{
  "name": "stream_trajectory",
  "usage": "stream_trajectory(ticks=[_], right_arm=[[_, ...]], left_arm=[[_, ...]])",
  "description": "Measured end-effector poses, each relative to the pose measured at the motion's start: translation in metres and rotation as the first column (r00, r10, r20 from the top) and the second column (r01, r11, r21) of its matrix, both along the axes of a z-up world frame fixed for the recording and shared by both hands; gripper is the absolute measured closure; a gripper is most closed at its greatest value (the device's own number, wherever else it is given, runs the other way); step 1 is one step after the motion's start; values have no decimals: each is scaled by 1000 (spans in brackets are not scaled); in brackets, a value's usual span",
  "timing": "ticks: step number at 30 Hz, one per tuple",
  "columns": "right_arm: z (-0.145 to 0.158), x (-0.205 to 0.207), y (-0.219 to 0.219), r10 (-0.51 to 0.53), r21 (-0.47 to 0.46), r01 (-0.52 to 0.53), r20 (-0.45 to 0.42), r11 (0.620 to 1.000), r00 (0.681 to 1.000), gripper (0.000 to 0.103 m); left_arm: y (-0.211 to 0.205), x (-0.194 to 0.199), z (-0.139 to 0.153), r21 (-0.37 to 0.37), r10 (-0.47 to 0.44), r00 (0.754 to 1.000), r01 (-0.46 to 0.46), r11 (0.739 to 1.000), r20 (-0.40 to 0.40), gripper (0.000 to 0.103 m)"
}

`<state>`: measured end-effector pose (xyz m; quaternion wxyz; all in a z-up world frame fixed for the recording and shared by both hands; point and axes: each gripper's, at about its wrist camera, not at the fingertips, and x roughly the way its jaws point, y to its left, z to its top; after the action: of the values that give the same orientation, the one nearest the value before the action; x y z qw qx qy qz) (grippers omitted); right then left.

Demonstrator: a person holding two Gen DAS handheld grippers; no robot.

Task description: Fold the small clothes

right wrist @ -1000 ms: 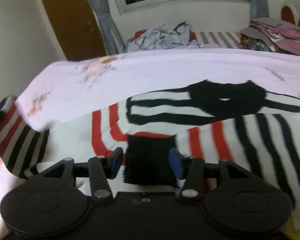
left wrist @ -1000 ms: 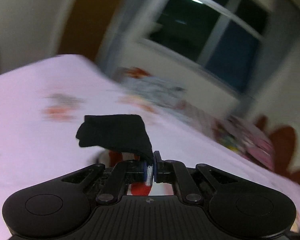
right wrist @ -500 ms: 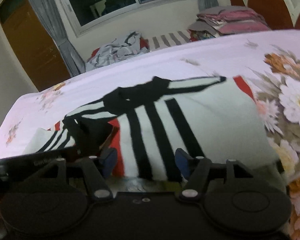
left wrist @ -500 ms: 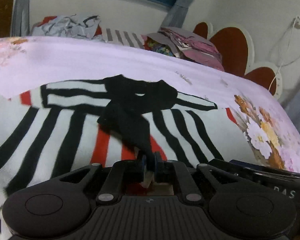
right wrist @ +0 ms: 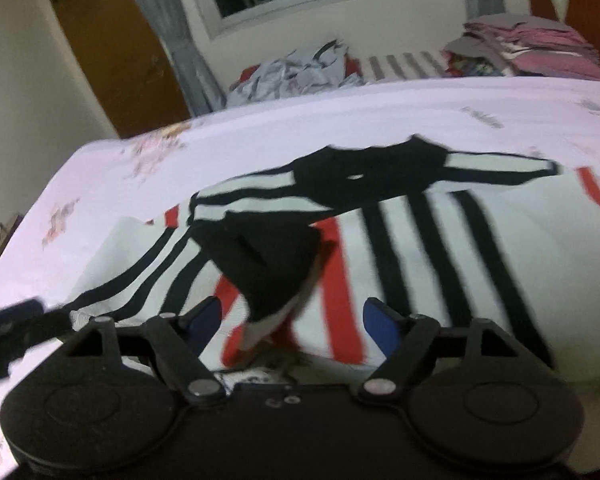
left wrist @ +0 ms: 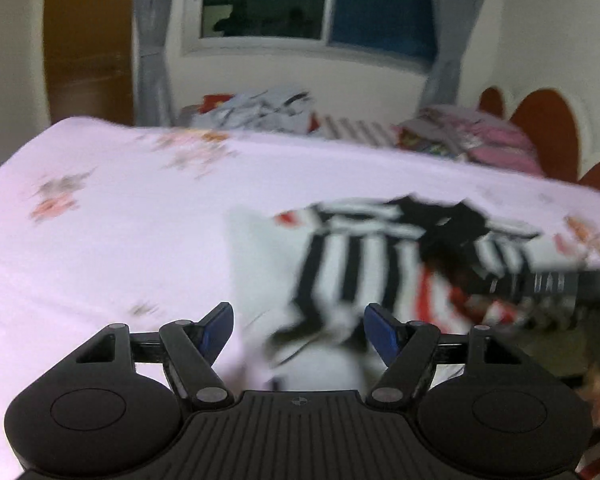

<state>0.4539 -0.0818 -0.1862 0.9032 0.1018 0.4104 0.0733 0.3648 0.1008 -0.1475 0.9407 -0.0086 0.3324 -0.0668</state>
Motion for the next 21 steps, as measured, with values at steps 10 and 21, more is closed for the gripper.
stream_trajectory(ticks=[10, 21], right_arm=[[10, 15, 1, -48, -63, 52, 52, 997, 997, 97], [-1, -9, -74, -193, -122, 193, 13, 974, 981, 96]], left_arm=[[-16, 29, -40, 70, 10, 1000, -11, 997, 26, 38], [-20, 46, -57, 52, -16, 1000, 16, 999, -5, 75]])
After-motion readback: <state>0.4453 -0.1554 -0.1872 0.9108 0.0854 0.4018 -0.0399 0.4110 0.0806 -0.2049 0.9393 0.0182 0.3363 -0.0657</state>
